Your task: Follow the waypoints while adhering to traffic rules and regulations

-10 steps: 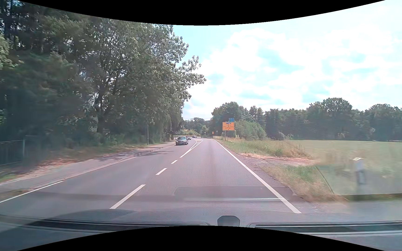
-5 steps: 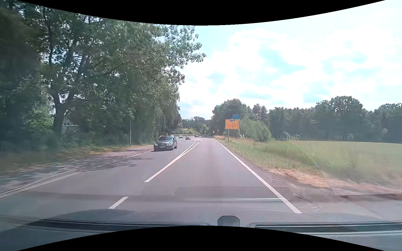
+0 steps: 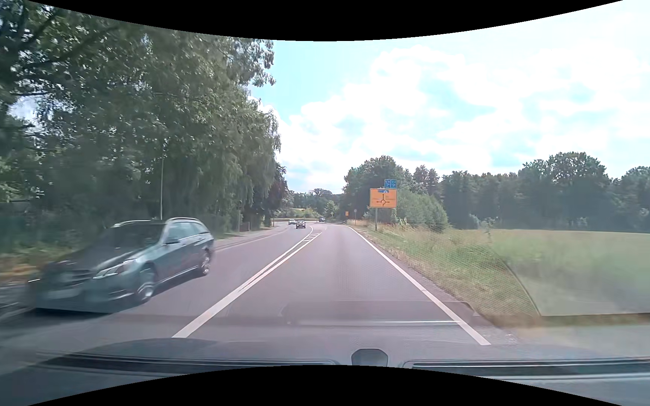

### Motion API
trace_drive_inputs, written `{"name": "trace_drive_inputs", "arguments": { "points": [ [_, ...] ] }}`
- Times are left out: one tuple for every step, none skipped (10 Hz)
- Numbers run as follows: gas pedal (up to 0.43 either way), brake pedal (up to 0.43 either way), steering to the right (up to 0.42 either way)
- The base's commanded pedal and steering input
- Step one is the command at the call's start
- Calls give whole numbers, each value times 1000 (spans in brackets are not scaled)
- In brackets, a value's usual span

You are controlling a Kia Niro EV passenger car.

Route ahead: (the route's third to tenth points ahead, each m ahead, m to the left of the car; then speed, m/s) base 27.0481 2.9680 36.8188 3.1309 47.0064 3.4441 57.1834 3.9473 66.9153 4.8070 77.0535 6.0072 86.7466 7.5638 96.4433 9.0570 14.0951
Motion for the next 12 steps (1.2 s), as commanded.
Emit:
{"name": "trace_drive_inputs", "arguments": {
  "points": [
    [87,0,-3],
    [87,0,-3],
    [87,0,-3],
    [87,0,-3],
    [87,0,-3],
    [87,0,-3],
    [87,0,-4],
    [87,0,-3],
    [87,0,-3],
    [87,0,-3],
    [87,0,-3],
    [87,0,-3]
  ]
}}
